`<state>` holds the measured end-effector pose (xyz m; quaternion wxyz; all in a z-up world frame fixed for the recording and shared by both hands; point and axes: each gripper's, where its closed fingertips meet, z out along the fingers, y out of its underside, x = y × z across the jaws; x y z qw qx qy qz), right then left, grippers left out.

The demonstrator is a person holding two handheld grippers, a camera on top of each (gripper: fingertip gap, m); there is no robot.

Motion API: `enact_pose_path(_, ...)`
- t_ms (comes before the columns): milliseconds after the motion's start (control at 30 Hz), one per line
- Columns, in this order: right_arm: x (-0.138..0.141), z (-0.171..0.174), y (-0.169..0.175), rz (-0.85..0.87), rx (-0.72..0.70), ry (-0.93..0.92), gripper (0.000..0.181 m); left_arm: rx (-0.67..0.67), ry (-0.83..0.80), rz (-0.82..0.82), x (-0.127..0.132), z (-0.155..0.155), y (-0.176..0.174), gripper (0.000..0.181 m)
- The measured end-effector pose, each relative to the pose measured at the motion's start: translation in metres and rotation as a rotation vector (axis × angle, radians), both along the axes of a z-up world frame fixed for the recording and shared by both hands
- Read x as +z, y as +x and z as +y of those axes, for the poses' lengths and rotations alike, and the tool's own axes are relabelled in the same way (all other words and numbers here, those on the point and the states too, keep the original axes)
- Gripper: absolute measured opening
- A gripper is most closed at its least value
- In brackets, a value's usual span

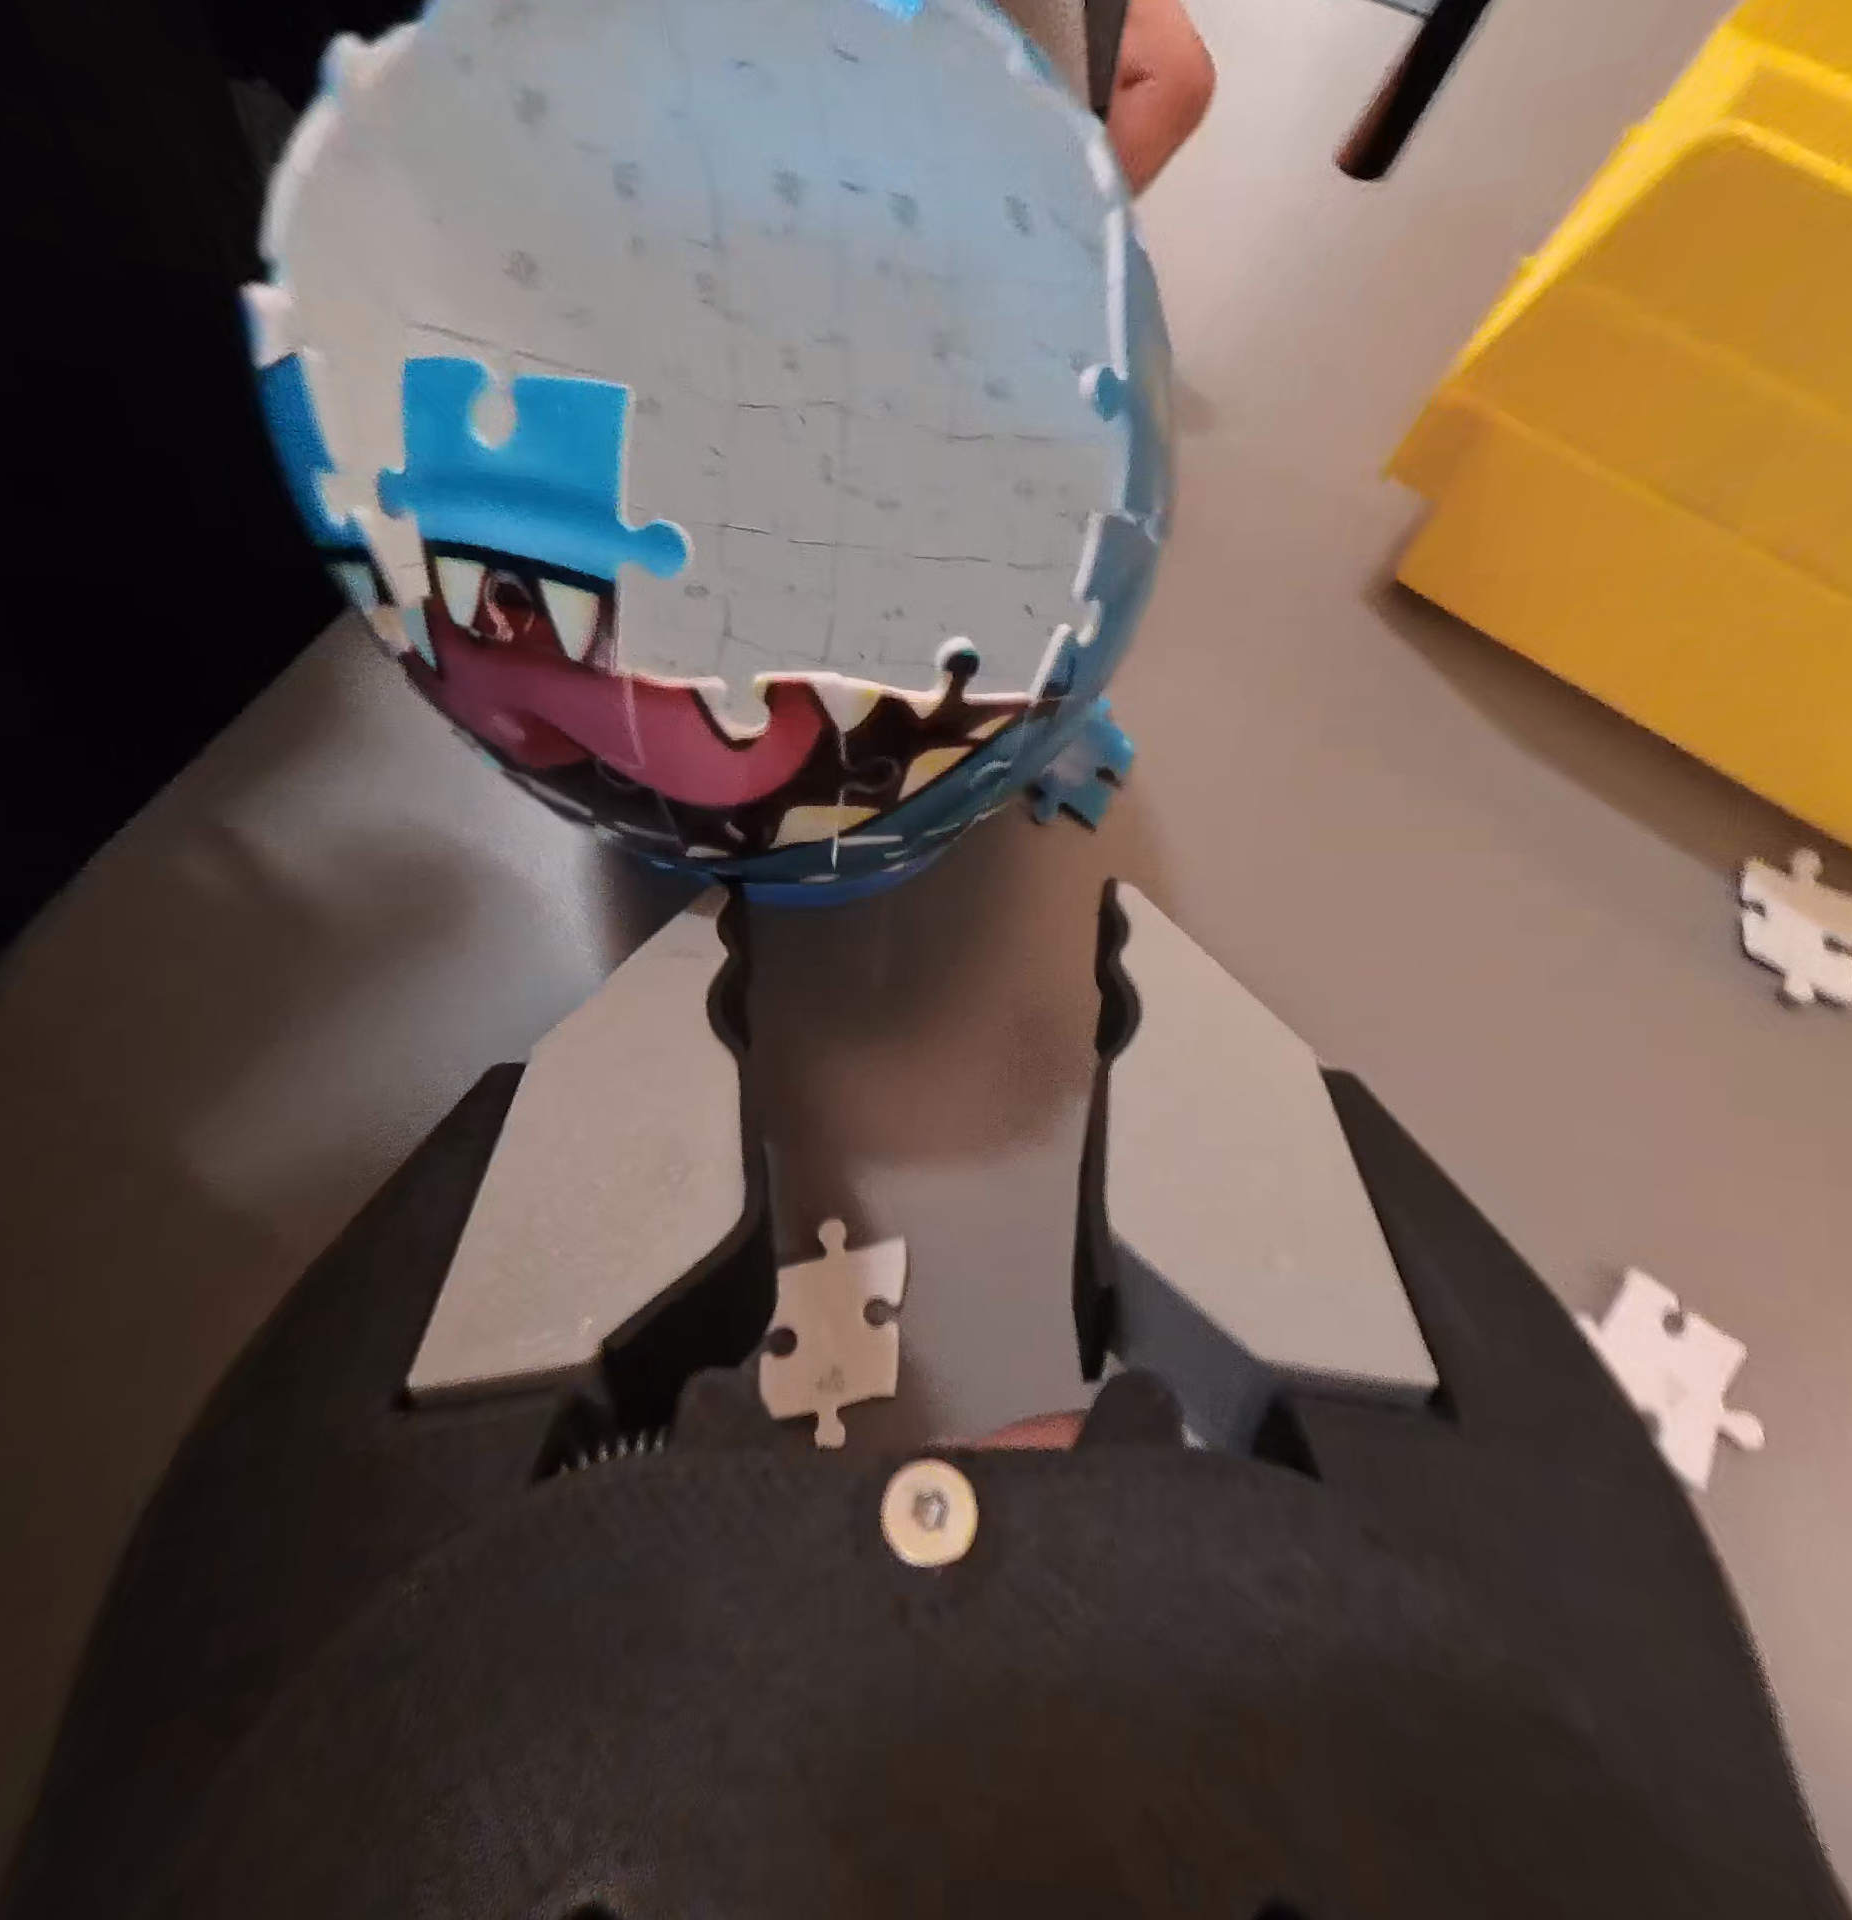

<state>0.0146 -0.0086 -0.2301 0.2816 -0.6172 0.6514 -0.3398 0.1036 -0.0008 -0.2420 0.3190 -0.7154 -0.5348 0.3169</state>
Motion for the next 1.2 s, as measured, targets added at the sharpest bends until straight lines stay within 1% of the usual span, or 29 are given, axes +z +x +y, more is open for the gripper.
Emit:
enact_pose_path(67,0.0,0.005,0.011,-0.005,0.05,0.016,0.067,0.002,-0.009,0.013,0.006,0.005,0.003,0.077)
enact_pose_path(133,-0.001,0.013,0.022,-0.015,0.117,0.032,0.069,0.025,0.009,-0.018,0.006,0.009,0.009,0.081)
enact_pose_path(200,-0.002,0.021,0.031,-0.034,0.173,0.067,0.069,0.04,0.023,-0.034,0.006,0.015,0.015,0.081)
enact_pose_path(267,-0.004,0.029,0.036,-0.04,0.213,0.112,0.067,0.051,0.039,-0.058,0.005,0.023,0.022,0.081)
enact_pose_path(300,-0.005,0.028,0.034,-0.02,0.213,0.103,0.067,0.064,0.043,-0.064,0.005,0.026,0.025,0.08)
enact_pose_path(333,-0.006,0.02,0.029,0.003,0.191,0.067,0.067,0.077,0.046,-0.062,0.006,0.028,0.028,0.079)
enact_pose_path(400,0.003,-0.004,0.017,-0.006,0.109,0.013,0.064,0.095,0.06,-0.046,0.008,0.032,0.033,0.078)
enact_pose_path(467,0.015,-0.021,0.016,-0.046,0.046,0.062,0.059,0.141,0.075,-0.038,0.008,0.027,0.041,0.081)
enact_pose_path(500,0.016,-0.025,0.019,-0.045,0.028,0.102,0.058,0.168,0.083,-0.034,0.008,0.022,0.046,0.081)
enact_pose_path(533,0.013,-0.028,0.024,-0.031,0.006,0.134,0.058,0.198,0.087,-0.025,0.008,0.017,0.049,0.08)
enact_pose_path(600,-0.003,-0.036,0.035,0.044,-0.053,0.149,0.056,0.255,0.104,0.0,0.007,0.007,0.053,0.077)
enact_pose_path(633,-0.013,-0.039,0.038,0.093,-0.071,0.135,0.058,0.261,0.127,0.015,0.007,0.007,0.053,0.076)
enact_pose_path(700,-0.027,-0.049,0.042,0.158,-0.129,0.095,0.054,0.272,0.141,0.043,0.009,0.008,0.051,0.076)
enact_pose_path(733,-0.03,-0.05,0.046,0.163,-0.137,0.093,0.057,0.278,0.135,0.056,0.01,0.009,0.05,0.076)
enact_pose_path(767,-0.029,-0.05,0.049,0.159,-0.136,0.097,0.055,0.286,0.124,0.068,0.011,0.009,0.047,0.076)
enact_pose_path(800,-0.029,-0.051,0.05,0.17,-0.146,0.089,0.051,0.286,0.123,0.082,0.012,0.011,0.043,0.076)
enact_pose_path(867,-0.029,-0.055,0.048,0.185,-0.162,0.053,0.026,0.255,0.147,0.096,0.013,0.023,0.034,0.077)
enact_pose_path(900,-0.029,-0.054,0.047,0.178,-0.168,0.062,0.026,0.247,0.146,0.087,0.012,0.028,0.031,0.078)
enact_pose_path(1033,-0.023,-0.053,0.035,0.147,-0.241,0.118,0.026,0.251,0.137,0.069,0.008,0.042,0.017,0.08)
enact_pose_path(1133,-0.005,-0.056,0.015,0.08,-0.316,0.132,0.025,0.292,0.138,0.064,0.008,0.048,0.007,0.087)
enact_pose_path(1200,0.01,-0.057,-0.003,0.037,-0.374,0.126,0.025,0.315,0.136,0.064,0.008,0.053,-0.003,0.084)
